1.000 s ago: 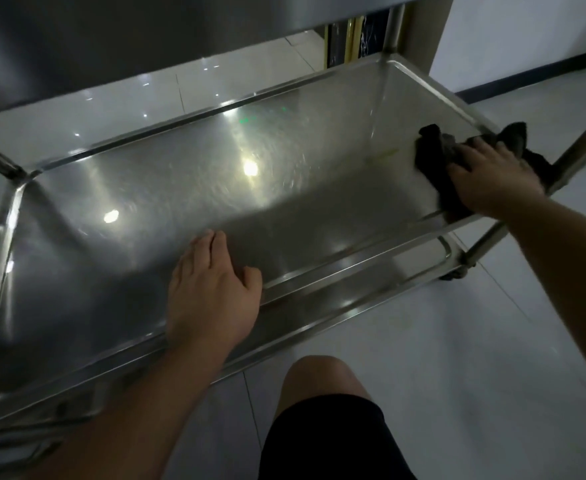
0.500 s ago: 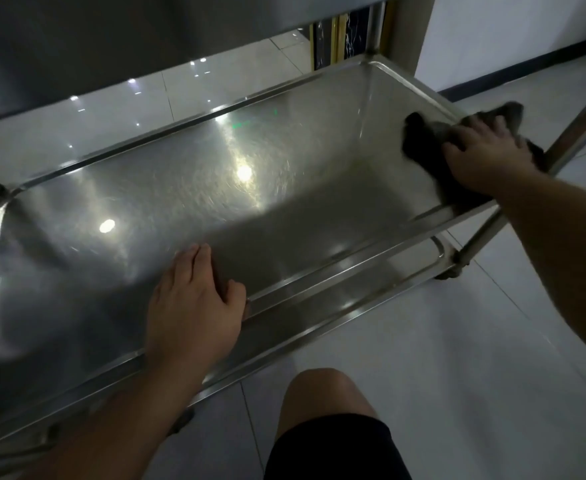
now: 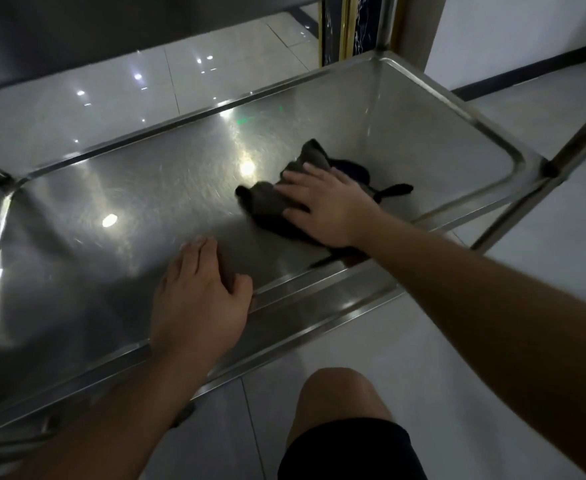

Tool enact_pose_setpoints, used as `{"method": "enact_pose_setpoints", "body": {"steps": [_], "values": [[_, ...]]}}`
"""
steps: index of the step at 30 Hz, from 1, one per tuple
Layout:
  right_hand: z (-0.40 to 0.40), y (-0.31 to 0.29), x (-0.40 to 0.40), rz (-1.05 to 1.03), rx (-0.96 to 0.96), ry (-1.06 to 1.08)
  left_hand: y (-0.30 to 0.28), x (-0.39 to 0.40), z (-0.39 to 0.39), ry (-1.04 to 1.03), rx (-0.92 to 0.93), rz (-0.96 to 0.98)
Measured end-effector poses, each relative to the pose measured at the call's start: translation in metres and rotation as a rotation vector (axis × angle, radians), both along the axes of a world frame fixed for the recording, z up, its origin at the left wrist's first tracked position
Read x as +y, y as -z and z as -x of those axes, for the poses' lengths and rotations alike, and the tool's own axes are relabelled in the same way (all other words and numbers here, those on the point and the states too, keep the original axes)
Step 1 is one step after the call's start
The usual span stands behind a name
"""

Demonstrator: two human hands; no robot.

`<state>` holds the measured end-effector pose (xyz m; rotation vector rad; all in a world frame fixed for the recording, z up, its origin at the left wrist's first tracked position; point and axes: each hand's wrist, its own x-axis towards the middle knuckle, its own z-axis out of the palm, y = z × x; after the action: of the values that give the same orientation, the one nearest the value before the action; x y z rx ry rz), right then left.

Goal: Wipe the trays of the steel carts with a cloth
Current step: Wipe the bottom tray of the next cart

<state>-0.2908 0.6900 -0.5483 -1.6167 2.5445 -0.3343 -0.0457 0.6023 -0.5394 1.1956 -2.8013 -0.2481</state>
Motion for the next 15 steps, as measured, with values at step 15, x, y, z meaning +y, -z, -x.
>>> {"method": "enact_pose_setpoints", "body": {"steps": [15], "values": [[0.111,-0.01,-0.002,-0.02,-0.112,0.648,0.006,-0.002,-0.003,0.019,0.071,-0.003]]}}
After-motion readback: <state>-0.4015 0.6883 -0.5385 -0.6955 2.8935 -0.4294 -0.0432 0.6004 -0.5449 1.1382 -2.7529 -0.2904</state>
